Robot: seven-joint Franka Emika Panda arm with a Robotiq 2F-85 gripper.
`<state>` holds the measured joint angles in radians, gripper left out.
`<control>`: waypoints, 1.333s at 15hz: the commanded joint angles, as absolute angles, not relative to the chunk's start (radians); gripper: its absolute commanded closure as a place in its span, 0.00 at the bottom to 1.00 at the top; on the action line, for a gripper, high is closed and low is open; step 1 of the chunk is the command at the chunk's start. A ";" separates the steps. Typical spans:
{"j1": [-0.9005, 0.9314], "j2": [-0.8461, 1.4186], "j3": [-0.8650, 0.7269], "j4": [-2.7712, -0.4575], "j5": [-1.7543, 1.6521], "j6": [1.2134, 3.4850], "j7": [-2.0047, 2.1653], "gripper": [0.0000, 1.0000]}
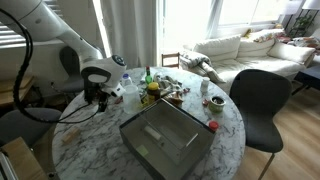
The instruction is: Flip the measuring cup upside down and place a wooden block on top of it
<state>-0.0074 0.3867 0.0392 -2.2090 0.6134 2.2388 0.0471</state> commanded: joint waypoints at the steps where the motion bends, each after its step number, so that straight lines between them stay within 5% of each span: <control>1: 0.006 0.338 0.028 -2.260 0.563 2.219 0.134 0.00; 20: 0.011 0.282 0.014 -2.258 0.421 2.125 0.317 0.00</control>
